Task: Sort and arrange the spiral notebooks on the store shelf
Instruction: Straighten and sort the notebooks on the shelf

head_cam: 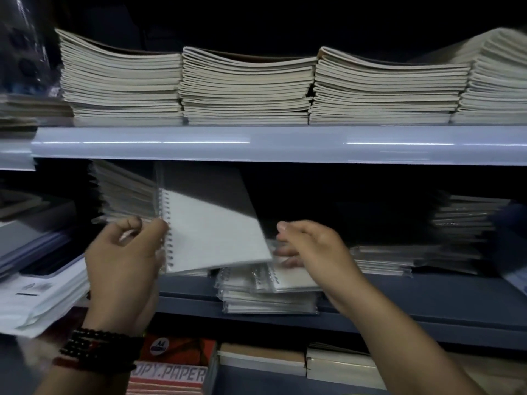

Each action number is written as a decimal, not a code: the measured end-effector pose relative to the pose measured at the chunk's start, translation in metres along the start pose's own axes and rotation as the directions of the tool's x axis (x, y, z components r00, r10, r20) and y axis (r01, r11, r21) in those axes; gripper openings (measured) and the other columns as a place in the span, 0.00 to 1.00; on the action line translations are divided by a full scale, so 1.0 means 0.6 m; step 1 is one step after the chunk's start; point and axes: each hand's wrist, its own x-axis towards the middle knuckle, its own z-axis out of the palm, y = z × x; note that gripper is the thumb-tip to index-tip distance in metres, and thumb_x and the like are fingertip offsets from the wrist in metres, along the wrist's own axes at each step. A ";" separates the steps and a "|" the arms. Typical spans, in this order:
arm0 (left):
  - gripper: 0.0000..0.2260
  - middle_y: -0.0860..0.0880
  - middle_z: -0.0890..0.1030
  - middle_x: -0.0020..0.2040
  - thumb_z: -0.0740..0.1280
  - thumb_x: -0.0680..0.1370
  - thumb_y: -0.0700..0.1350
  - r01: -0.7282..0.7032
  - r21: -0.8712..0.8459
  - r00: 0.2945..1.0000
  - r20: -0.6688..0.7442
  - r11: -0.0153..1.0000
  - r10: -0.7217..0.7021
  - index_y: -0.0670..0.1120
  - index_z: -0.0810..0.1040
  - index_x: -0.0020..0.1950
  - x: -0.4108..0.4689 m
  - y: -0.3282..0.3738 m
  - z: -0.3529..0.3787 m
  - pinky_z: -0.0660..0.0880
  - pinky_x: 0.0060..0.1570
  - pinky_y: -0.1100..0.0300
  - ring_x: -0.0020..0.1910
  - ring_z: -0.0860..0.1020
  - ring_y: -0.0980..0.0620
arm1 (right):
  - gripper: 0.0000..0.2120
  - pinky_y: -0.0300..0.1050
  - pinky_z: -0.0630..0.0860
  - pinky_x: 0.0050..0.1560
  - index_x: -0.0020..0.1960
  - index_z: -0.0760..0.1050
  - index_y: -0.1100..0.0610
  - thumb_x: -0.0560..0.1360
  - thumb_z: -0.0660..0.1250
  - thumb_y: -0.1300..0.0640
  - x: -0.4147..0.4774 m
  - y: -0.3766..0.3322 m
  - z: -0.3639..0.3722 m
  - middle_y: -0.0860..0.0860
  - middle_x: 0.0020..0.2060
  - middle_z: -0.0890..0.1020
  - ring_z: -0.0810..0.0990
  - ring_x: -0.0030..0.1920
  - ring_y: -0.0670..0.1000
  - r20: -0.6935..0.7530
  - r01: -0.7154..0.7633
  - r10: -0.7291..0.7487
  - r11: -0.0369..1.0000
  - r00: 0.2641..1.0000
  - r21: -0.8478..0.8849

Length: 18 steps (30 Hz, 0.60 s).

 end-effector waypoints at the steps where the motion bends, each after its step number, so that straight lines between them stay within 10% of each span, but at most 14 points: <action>1: 0.08 0.45 0.74 0.38 0.71 0.77 0.37 0.038 -0.026 0.999 0.011 0.999 -0.038 0.46 0.75 0.50 -0.003 -0.007 -0.003 0.68 0.28 0.64 0.35 0.70 0.50 | 0.18 0.44 0.81 0.52 0.61 0.78 0.57 0.77 0.70 0.46 -0.001 0.001 0.010 0.49 0.48 0.86 0.84 0.45 0.44 0.065 -0.042 0.039 0.998 0.997 0.044; 8: 0.12 0.43 0.87 0.48 0.66 0.78 0.31 0.216 0.015 0.936 0.280 0.976 -0.212 0.42 0.80 0.58 -0.033 -0.017 0.016 0.82 0.35 0.60 0.43 0.86 0.50 | 0.09 0.54 0.81 0.49 0.53 0.80 0.59 0.76 0.67 0.68 -0.005 -0.009 0.000 0.58 0.46 0.87 0.85 0.49 0.62 0.039 0.037 -0.043 0.988 0.998 0.149; 18: 0.18 0.35 0.83 0.48 0.75 0.64 0.28 0.298 0.168 0.732 0.592 0.940 -0.338 0.38 0.74 0.49 -0.040 -0.027 0.032 0.82 0.34 0.54 0.40 0.83 0.42 | 0.14 0.49 0.75 0.41 0.52 0.78 0.61 0.67 0.69 0.61 -0.009 -0.014 -0.099 0.61 0.46 0.85 0.84 0.41 0.55 0.190 -0.061 0.057 0.998 0.980 0.013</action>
